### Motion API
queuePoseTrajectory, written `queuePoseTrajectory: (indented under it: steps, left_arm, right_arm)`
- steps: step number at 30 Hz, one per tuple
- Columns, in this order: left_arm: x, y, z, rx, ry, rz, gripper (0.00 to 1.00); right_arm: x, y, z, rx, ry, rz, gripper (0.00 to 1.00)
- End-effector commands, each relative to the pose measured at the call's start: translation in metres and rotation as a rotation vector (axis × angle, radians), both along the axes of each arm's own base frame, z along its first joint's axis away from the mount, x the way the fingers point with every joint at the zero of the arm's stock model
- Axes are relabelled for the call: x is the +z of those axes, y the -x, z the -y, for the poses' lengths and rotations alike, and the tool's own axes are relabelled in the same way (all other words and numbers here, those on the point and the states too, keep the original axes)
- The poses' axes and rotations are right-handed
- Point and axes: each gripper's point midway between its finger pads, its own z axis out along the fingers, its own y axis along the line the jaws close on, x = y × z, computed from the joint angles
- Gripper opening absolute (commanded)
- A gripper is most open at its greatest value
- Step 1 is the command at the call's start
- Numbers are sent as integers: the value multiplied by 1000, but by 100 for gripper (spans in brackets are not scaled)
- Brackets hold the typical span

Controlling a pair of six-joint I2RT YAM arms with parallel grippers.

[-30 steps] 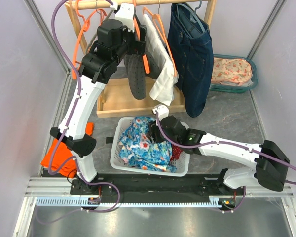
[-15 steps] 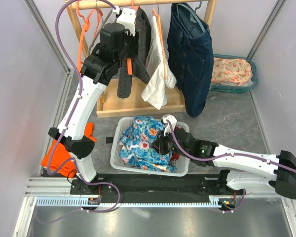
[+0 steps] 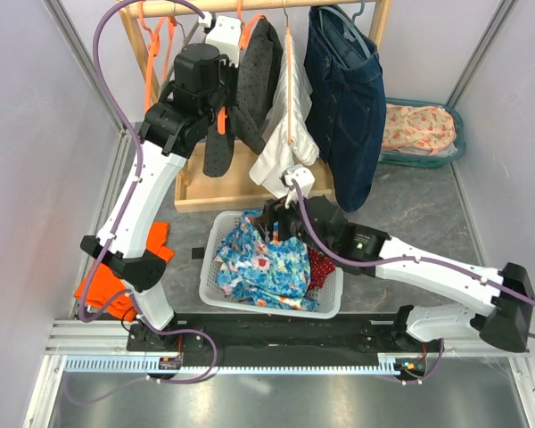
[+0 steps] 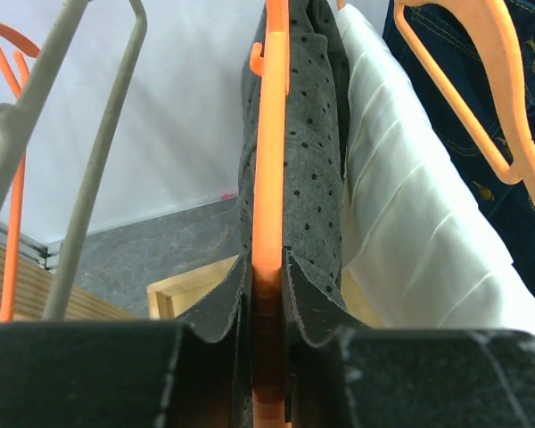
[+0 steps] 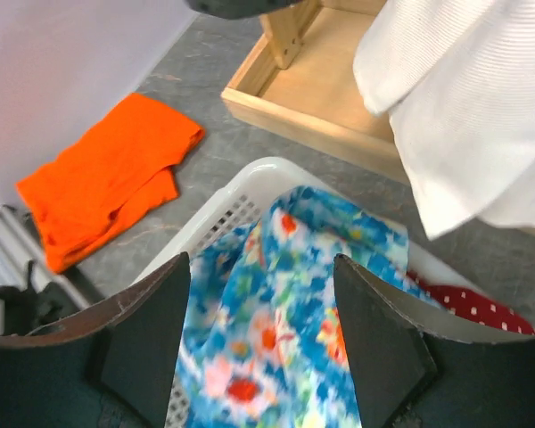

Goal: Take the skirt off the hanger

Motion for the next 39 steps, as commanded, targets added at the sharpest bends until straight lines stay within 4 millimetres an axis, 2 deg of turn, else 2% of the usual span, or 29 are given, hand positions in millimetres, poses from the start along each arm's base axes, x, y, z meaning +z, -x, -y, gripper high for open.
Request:
queuePoseTrajectory:
  steps: [1,3,5,6,10,11,12,16,19,20,23,25,29,31,34,37,39]
  left_arm:
    - [41,14,-13,9,17,114,13]
    - [44,15,-16,10,14,129,10]
    - [42,16,-15,5,1,129,7]
    - [46,18,-18,10,6,142,3]
    - [43,19,-20,8,-12,143,2]
    - [45,20,-20,6,-12,148,2]
    - [46,21,-21,6,-12,151,2]
    - [64,27,-23,0,8,192,2]
    - [81,32,-25,-4,27,230,2]
    - [84,32,-25,-8,30,237,2]
    - [100,42,-28,-22,51,272,2]
    - [109,49,-28,-42,65,289,2]
    - [125,70,-30,-88,99,323,2]
    - [126,76,-29,-104,107,320,2]
    - [130,89,-30,-132,126,322,2]
    - [136,103,-32,-157,143,333,2]
    - [142,112,-34,-171,158,346,2]
  right_arm:
    - [-33,-25,-11,-25,112,43,73]
    - [-53,-36,-13,-39,148,24,72]
    - [-69,-38,-11,-42,178,3,69]
    - [-75,-39,-11,-45,170,-2,68]
    - [-87,-22,-7,4,138,-66,53]
    - [-82,-17,-5,7,104,-82,46]
    - [-91,-10,0,14,103,-110,42]
    - [-108,13,11,28,46,-208,27]
    - [-134,23,23,-3,39,-273,25]
    - [-149,26,29,-14,53,-297,25]
    - [-176,29,37,-55,86,-350,25]
    - [-188,23,44,-104,107,-363,26]
    - [-230,3,75,-239,197,-434,26]
    - [-240,-10,92,-301,233,-431,25]
    - [-242,-22,105,-330,252,-426,25]
    - [-237,-27,110,-323,242,-430,25]
    - [-234,-23,111,-308,248,-426,26]
